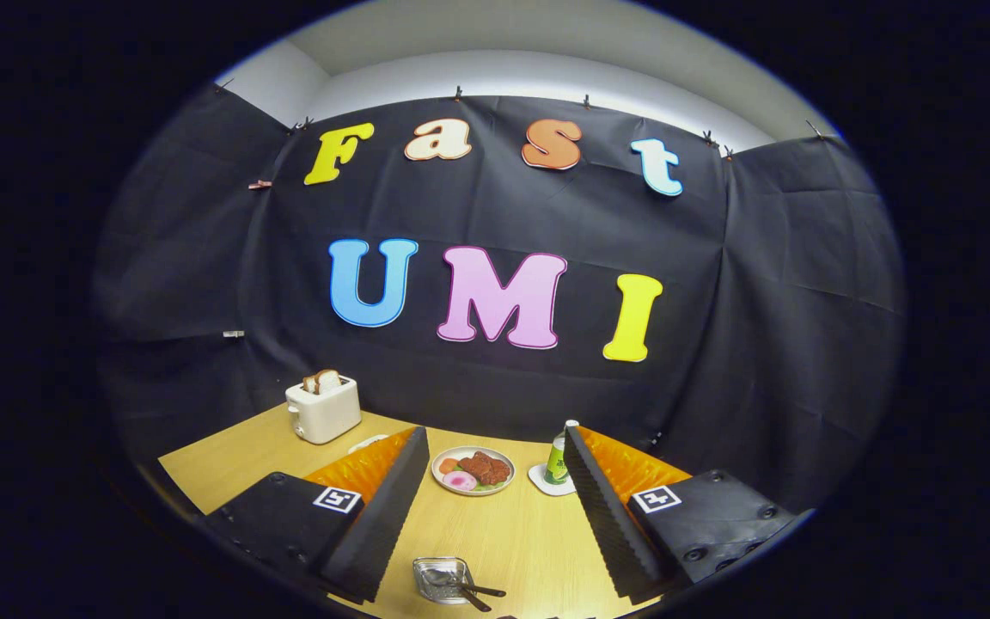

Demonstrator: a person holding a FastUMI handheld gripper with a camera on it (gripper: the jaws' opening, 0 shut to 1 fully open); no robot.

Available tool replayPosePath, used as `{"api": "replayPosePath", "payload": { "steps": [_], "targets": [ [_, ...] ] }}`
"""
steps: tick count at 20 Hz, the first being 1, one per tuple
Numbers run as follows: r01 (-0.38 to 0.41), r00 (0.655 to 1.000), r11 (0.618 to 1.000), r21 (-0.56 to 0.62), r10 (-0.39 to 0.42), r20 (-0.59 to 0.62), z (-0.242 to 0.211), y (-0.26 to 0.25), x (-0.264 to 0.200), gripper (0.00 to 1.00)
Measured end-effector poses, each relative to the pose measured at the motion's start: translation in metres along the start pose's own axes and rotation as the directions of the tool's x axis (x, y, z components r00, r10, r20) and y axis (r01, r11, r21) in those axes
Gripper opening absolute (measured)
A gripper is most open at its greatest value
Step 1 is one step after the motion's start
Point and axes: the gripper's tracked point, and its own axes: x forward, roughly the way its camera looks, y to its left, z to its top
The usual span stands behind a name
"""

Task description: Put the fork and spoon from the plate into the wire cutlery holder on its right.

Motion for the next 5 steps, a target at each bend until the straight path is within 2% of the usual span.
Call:
{"api": "replayPosePath", "payload": {
  "steps": [5],
  "targets": [
    [-0.014,1.000,1.000,0.003,0.014,-0.016,-0.0040,0.0041,0.0007,0.98]
  ]
}}
